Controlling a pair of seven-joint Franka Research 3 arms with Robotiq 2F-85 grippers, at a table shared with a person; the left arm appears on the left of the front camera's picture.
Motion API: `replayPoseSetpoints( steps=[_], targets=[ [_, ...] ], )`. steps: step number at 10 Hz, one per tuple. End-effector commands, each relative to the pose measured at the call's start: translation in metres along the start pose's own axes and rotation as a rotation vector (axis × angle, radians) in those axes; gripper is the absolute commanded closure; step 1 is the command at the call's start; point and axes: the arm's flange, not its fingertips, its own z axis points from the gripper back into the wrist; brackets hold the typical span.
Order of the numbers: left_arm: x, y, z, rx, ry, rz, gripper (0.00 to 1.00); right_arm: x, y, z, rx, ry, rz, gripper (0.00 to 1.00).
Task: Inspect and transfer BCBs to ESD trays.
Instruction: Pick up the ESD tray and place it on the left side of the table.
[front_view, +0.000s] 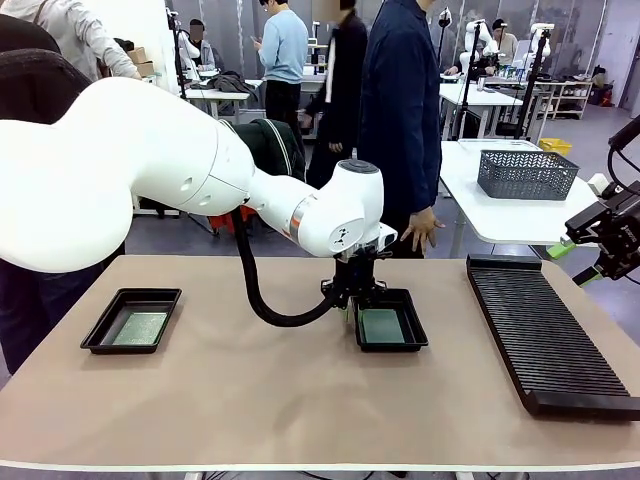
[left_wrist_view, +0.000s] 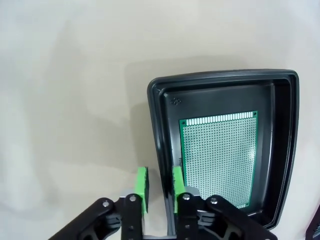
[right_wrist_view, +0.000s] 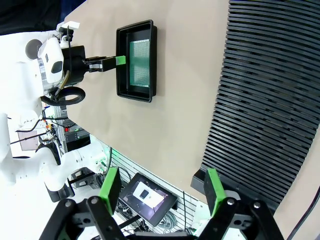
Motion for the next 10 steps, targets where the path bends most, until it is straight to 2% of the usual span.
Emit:
replayPoseSetpoints(
  steps=[1, 6, 10],
  targets=[
    [0.0001, -0.0033, -0.0015, 0.038, -0.024, 0.02, 0.76, -0.002, 0.0018, -0.0011, -0.014, -0.013, -0.016, 0.11],
    [0.0005, -0.0036, 0.001, 0.026, -0.032, 0.015, 0.99, -0.002, 0.0018, -0.0011, -0.014, -0.013, -0.016, 0.11],
    [0.0046, -0.0022, -0.001, 0.008, -0.01, 0.019, 1.0, -0.002, 0.0018, -0.0011, -0.014, -0.013, -0.016, 0.11]
  ],
)
